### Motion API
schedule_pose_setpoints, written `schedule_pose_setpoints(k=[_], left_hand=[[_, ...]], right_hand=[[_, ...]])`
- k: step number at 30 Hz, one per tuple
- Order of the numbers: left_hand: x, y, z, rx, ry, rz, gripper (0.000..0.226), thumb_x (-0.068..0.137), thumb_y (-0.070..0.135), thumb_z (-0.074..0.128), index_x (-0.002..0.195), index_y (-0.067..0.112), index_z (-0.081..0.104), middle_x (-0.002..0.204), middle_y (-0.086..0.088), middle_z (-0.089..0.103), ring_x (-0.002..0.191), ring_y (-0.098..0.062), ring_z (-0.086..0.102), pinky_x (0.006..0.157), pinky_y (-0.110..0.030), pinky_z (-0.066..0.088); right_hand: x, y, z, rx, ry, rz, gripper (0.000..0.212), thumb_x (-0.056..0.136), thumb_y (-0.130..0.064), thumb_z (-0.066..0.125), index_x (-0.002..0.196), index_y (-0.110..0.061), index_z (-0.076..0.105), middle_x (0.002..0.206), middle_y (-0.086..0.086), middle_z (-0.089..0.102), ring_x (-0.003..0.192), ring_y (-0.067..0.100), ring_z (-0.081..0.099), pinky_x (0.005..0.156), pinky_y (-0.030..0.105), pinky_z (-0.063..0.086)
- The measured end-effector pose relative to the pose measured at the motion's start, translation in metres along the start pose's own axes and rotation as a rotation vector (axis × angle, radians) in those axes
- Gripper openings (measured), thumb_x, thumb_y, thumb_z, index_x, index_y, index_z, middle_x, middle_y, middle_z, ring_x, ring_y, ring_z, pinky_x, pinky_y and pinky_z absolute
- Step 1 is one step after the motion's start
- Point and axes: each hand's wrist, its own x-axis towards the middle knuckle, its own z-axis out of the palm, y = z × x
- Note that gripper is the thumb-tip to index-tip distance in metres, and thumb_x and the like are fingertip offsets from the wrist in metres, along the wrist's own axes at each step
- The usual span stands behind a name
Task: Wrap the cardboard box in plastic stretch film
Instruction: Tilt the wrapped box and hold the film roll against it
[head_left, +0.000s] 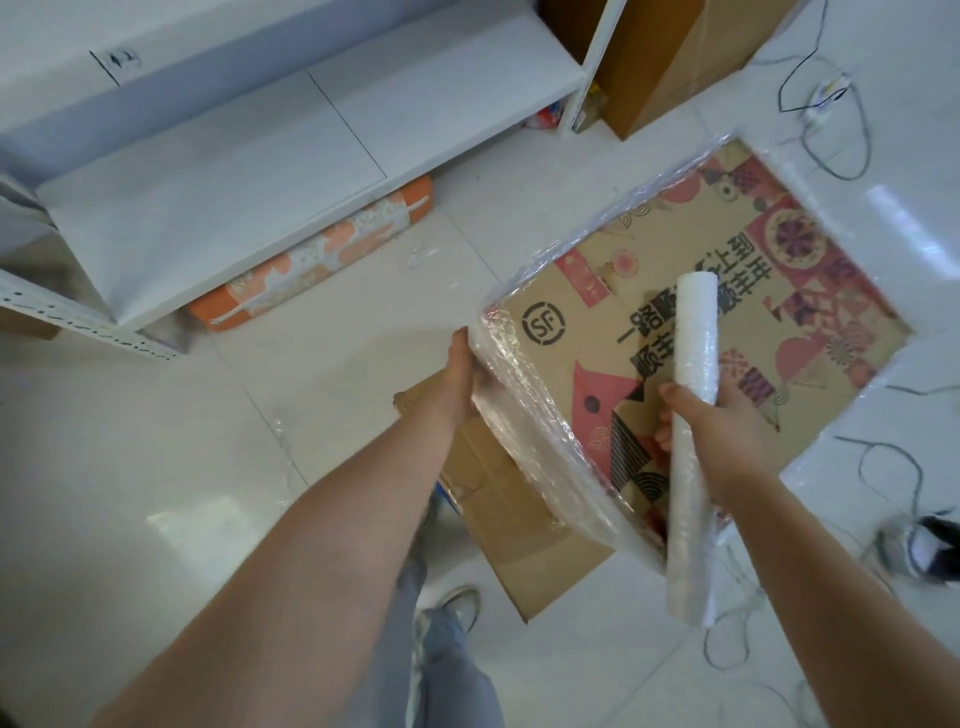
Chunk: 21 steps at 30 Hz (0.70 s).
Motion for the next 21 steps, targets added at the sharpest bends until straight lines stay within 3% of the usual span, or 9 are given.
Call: schedule_pose_setpoints(k=[1, 2, 4, 6, 9, 12, 14, 16, 21], left_hand=[[-0.01, 0.012, -0.003, 0.047, 0.016, 0.028, 0.046, 0.096, 0.052, 0.031, 0.124, 0.02, 0.05, 0.118, 0.002, 0.056, 0.111, -0.015, 0.045, 0.108, -0.038, 0.03], [-0.011, 0.023, -0.005, 0.097, 0.065, 0.084, 0.042, 0.099, 0.045, 0.034, 0.128, 0.019, 0.05, 0.119, 0.006, 0.052, 0.11, -0.013, 0.043, 0.107, -0.035, 0.029], [-0.028, 0.054, 0.002, 0.179, 0.028, 0.186, 0.05, 0.098, 0.049, 0.035, 0.137, 0.02, 0.046, 0.137, 0.007, 0.043, 0.123, -0.014, 0.04, 0.106, -0.035, 0.027], [-0.051, 0.086, 0.026, 0.338, -0.11, 0.255, 0.059, 0.096, 0.058, 0.032, 0.141, 0.023, 0.043, 0.151, 0.003, 0.032, 0.138, -0.019, 0.029, 0.111, -0.045, 0.019], [-0.054, 0.117, 0.065, 0.647, -0.28, 0.378, 0.073, 0.089, 0.066, 0.039, 0.15, 0.029, 0.024, 0.158, 0.001, 0.019, 0.144, -0.022, 0.019, 0.112, -0.045, 0.017], [-0.041, 0.11, 0.086, 1.102, -0.306, 0.411, 0.079, 0.089, 0.063, 0.048, 0.151, 0.035, 0.009, 0.149, 0.001, 0.039, 0.135, -0.024, 0.038, 0.105, -0.035, 0.033], [-0.031, 0.097, 0.089, 1.367, -0.156, 0.596, 0.067, 0.095, 0.05, 0.047, 0.151, 0.035, 0.012, 0.134, 0.007, 0.054, 0.124, -0.022, 0.049, 0.092, -0.029, 0.038], [-0.029, 0.092, 0.087, 1.388, -0.052, 0.726, 0.06, 0.097, 0.046, 0.046, 0.149, 0.038, 0.018, 0.127, 0.011, 0.059, 0.119, -0.019, 0.053, 0.085, -0.027, 0.039], [-0.022, 0.095, 0.086, 1.295, 0.03, 0.723, 0.059, 0.09, 0.048, 0.058, 0.143, 0.043, 0.033, 0.123, 0.007, 0.062, 0.117, -0.02, 0.055, 0.082, -0.023, 0.035]], right_hand=[[-0.001, 0.0, 0.0, 0.002, -0.007, 0.003, 0.006, 0.09, -0.014, 0.061, 0.095, -0.016, 0.059, 0.068, 0.004, 0.059, 0.039, 0.003, 0.055, 0.042, 0.016, 0.049], [-0.001, -0.001, 0.0, 0.011, -0.015, 0.003, 0.005, 0.09, -0.012, 0.061, 0.094, -0.015, 0.059, 0.067, 0.005, 0.059, 0.04, 0.006, 0.056, 0.043, 0.019, 0.05], [-0.001, -0.003, 0.0, 0.016, -0.022, -0.001, 0.004, 0.089, -0.009, 0.061, 0.09, -0.013, 0.059, 0.067, 0.008, 0.058, 0.044, 0.013, 0.055, 0.047, 0.025, 0.051], [-0.001, -0.006, 0.0, 0.02, -0.028, 0.004, 0.011, 0.088, -0.009, 0.061, 0.098, -0.01, 0.059, 0.068, 0.009, 0.059, 0.049, 0.019, 0.056, 0.051, 0.03, 0.051], [-0.002, -0.008, 0.0, 0.035, -0.039, 0.009, 0.021, 0.088, -0.008, 0.06, 0.109, -0.007, 0.056, 0.069, 0.008, 0.059, 0.05, 0.02, 0.055, 0.049, 0.029, 0.051], [0.001, -0.007, 0.0, 0.029, -0.034, 0.013, 0.023, 0.088, -0.007, 0.06, 0.11, -0.006, 0.056, 0.07, 0.008, 0.06, 0.048, 0.019, 0.056, 0.05, 0.029, 0.05], [0.003, -0.006, 0.0, 0.032, -0.028, 0.021, 0.024, 0.088, -0.007, 0.06, 0.111, -0.009, 0.055, 0.071, 0.009, 0.06, 0.049, 0.02, 0.056, 0.052, 0.032, 0.052], [0.004, -0.006, 0.002, 0.035, -0.029, 0.032, 0.023, 0.088, -0.007, 0.061, 0.108, -0.015, 0.054, 0.073, 0.009, 0.061, 0.051, 0.02, 0.057, 0.054, 0.034, 0.053], [0.008, -0.003, 0.002, 0.057, -0.045, 0.028, 0.015, 0.086, -0.008, 0.062, 0.095, -0.019, 0.057, 0.07, 0.01, 0.061, 0.05, 0.021, 0.057, 0.055, 0.035, 0.054]])
